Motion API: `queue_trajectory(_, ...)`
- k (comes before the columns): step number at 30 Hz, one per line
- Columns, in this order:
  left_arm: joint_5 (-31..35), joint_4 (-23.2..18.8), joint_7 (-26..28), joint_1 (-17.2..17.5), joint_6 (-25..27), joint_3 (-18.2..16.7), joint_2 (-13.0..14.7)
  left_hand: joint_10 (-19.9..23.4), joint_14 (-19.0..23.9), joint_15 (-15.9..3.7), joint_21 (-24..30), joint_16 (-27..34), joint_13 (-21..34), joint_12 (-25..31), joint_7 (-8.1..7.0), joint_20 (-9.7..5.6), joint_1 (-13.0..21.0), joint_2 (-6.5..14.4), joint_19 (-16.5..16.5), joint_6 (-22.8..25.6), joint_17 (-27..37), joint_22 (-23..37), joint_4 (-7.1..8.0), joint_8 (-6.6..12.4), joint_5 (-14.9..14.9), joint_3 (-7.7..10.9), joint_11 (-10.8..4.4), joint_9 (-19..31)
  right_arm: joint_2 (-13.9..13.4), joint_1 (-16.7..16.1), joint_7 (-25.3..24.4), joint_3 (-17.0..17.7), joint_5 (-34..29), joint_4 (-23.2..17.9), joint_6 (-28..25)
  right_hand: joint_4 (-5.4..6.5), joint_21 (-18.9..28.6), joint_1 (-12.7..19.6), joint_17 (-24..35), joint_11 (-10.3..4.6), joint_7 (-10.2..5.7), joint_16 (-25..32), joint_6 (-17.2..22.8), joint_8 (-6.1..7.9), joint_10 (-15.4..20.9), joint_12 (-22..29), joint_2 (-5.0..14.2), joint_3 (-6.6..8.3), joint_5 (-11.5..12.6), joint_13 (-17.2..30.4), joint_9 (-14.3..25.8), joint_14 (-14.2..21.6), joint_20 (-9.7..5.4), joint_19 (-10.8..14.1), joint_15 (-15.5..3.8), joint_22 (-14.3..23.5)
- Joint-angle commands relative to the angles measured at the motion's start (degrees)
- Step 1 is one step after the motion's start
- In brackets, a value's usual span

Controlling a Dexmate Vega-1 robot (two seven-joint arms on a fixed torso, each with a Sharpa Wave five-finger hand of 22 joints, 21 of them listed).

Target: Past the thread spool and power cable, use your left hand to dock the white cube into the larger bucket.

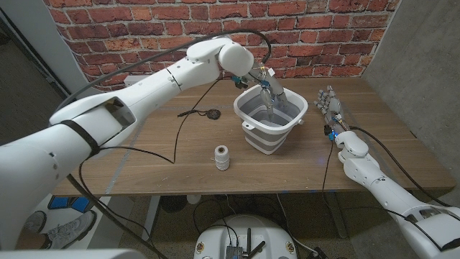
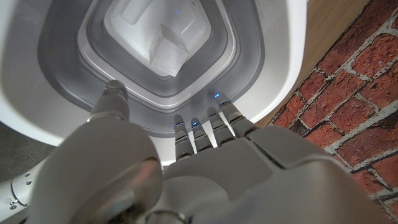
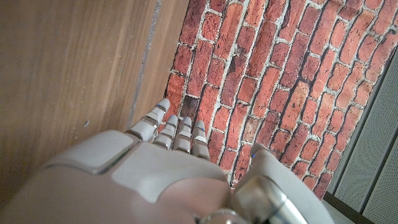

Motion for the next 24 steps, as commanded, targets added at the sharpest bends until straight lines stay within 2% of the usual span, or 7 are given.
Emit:
queue_trajectory(1,-0.7,-5.6,-0.4,1.3,4.2,-2.5,2.3,0.1,-0.1,-1.83,-0.5,-0.1,0.0,0.1,-0.53,-4.09,-0.3,0.4,0.5,-0.4,0.1,0.1,-0.22,-0.31,-0.1,-0.06,-0.19,0.1,0.0,0.4,0.1,-0.2,-0.2,0.2,-0.4,-0.11,0.3,-0.2,0.2,-0.27,-0.13,0.3,0.0,0.06,-0.1,0.2,3.60,-0.11,-0.1,0.2,0.3,-0.4,0.03,0.1,-0.89,0.2)
queue_trajectory(8,-0.9,-7.6,0.5,2.0,5.4,-4.2,4.2,-0.3,-0.1,-1.83,-1.3,-0.1,0.0,0.0,-1.97,-2.95,-0.9,0.5,0.7,-0.4,0.1,0.1,-0.21,-0.35,-0.2,-0.25,-0.58,0.1,-0.1,0.7,0.1,-0.4,-0.4,0.2,-0.7,-0.11,0.3,-0.1,0.2,-0.31,-0.14,0.3,0.0,0.04,-0.1,0.2,3.63,-0.09,-0.1,0.2,0.3,-0.4,0.08,0.0,-0.79,0.2)
queue_trajectory(13,-0.4,-8.4,3.2,3.4,6.4,-5.7,5.5,-0.9,-0.1,-1.88,-1.8,-0.2,0.0,-0.2,-2.64,-2.60,-2.1,0.1,1.1,-1.4,0.1,0.1,0.04,-0.75,-0.4,-0.80,-0.60,0.1,0.0,0.7,0.3,-0.5,-0.3,0.2,-0.6,-0.12,0.3,-0.1,0.2,-0.31,-0.10,0.3,0.0,0.06,-0.1,0.2,3.62,-0.09,-0.1,0.2,0.3,-0.4,0.11,0.0,-0.90,0.2)
queue_trajectory(19,-1.3,-10.3,5.6,5.6,9.2,-8.4,7.1,-1.2,-0.6,-1.71,-2.1,-0.3,0.0,-0.2,-2.83,-2.51,-3.2,0.0,1.4,-1.5,0.2,0.2,0.36,-0.73,-0.6,-1.21,-0.67,0.1,-0.3,0.5,0.0,-0.5,-0.5,-0.5,-0.9,-0.15,0.3,-0.1,0.1,-0.33,-0.03,0.2,-0.1,0.03,-0.1,0.2,3.61,-0.07,-0.1,0.2,0.3,-0.4,0.08,0.0,-0.86,0.2)
queue_trajectory(24,-3.4,-12.1,6.5,7.5,12.6,-10.7,8.7,-2.1,-1.7,-0.94,-3.1,-0.6,-0.1,-0.3,-2.43,-2.46,-4.3,-0.1,1.2,-2.4,0.2,0.2,0.48,-0.96,-0.7,-1.62,-0.20,0.1,-0.7,0.1,-0.3,-0.4,-0.6,-1.4,-1.3,-0.15,0.3,-0.1,0.1,-0.37,-0.14,0.2,0.0,0.05,-0.2,0.2,3.60,-0.06,-0.1,0.2,0.3,-0.4,0.10,0.0,-0.95,0.2)
